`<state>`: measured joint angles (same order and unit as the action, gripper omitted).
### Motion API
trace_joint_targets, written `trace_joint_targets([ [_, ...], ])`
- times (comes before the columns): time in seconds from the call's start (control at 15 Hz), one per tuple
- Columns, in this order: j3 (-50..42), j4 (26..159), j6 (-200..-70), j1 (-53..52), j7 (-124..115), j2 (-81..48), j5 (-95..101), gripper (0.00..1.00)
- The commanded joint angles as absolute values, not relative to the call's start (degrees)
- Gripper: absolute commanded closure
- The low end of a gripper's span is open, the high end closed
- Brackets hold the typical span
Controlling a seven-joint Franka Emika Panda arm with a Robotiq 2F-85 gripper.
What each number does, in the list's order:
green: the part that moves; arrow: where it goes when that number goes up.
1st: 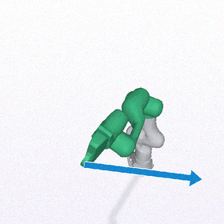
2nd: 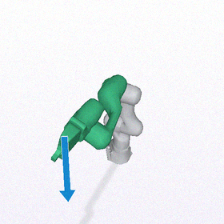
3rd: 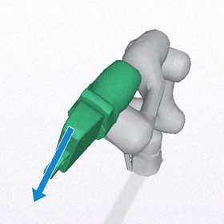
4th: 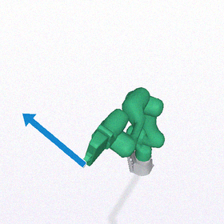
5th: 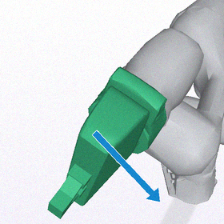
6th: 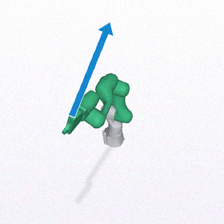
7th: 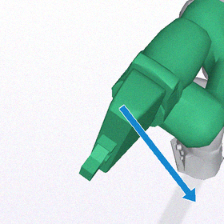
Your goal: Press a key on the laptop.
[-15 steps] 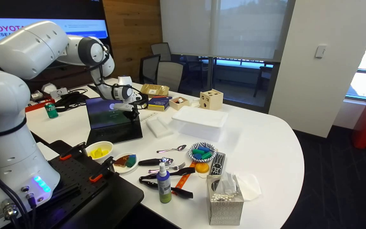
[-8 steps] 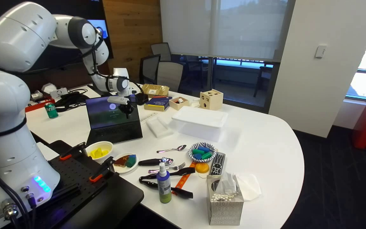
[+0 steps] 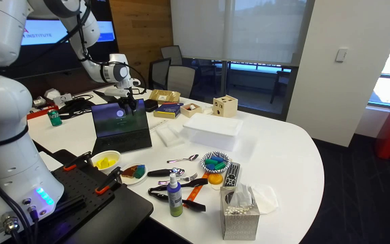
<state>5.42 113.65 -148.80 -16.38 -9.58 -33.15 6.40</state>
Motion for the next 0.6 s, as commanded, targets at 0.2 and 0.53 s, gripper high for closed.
trace_joint_targets([
  [0.2, 5.58, 125.0, -144.05, -16.43, -12.08, -17.86, 6.37, 0.01],
  [0.53, 5.97, 126.61, -140.65, -16.33, -13.6, -14.09, 7.34, 0.0],
])
